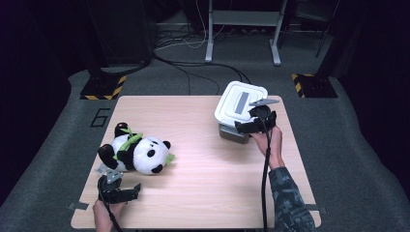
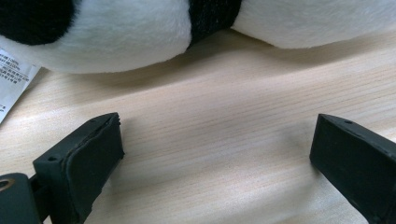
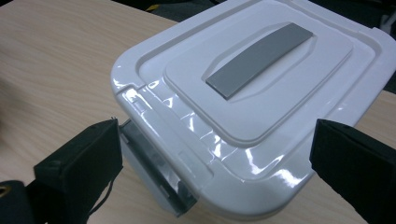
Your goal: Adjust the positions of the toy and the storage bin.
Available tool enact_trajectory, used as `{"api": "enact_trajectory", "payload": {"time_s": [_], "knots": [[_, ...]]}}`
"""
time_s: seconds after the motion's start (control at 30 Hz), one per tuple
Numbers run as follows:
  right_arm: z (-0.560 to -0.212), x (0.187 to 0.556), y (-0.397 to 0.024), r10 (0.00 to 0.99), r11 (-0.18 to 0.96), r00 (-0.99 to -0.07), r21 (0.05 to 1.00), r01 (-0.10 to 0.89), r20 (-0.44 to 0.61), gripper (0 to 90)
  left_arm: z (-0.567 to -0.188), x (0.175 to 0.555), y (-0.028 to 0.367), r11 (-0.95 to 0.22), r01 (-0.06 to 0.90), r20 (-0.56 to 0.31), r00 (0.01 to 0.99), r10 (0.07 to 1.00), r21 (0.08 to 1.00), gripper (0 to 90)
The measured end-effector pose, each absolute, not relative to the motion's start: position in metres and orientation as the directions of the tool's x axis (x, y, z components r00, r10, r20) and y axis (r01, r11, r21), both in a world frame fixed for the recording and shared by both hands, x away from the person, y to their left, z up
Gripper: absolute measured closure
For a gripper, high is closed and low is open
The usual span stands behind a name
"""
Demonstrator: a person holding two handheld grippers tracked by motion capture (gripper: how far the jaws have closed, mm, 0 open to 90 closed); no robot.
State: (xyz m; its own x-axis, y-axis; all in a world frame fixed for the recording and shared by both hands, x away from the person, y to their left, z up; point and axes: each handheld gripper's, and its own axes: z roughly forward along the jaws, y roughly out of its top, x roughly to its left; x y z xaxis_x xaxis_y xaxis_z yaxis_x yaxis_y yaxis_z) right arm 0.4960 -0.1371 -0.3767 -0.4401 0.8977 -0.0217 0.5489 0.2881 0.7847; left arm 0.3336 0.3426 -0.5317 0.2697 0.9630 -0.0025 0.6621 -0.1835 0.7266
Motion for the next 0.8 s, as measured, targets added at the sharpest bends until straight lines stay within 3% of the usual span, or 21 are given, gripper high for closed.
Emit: {"api": "enact_trajectory", "payload": {"time_s": [0.47,0.8], "knots": [[-0.387,0.533,-0.127,0.916,0.26,-0.4,0.752,0.605,0.005,5.1,-0.531,0.333,0.343,-0.195,0.667,0.003,0.277,0.961,0.719,2.4],[-0.399,0.544,-0.128,0.94,0.219,-0.342,0.74,0.636,0.015,14.6,-0.531,0.333,0.343,-0.194,0.667,0.002,0.277,0.961,0.72,2.4]]}}
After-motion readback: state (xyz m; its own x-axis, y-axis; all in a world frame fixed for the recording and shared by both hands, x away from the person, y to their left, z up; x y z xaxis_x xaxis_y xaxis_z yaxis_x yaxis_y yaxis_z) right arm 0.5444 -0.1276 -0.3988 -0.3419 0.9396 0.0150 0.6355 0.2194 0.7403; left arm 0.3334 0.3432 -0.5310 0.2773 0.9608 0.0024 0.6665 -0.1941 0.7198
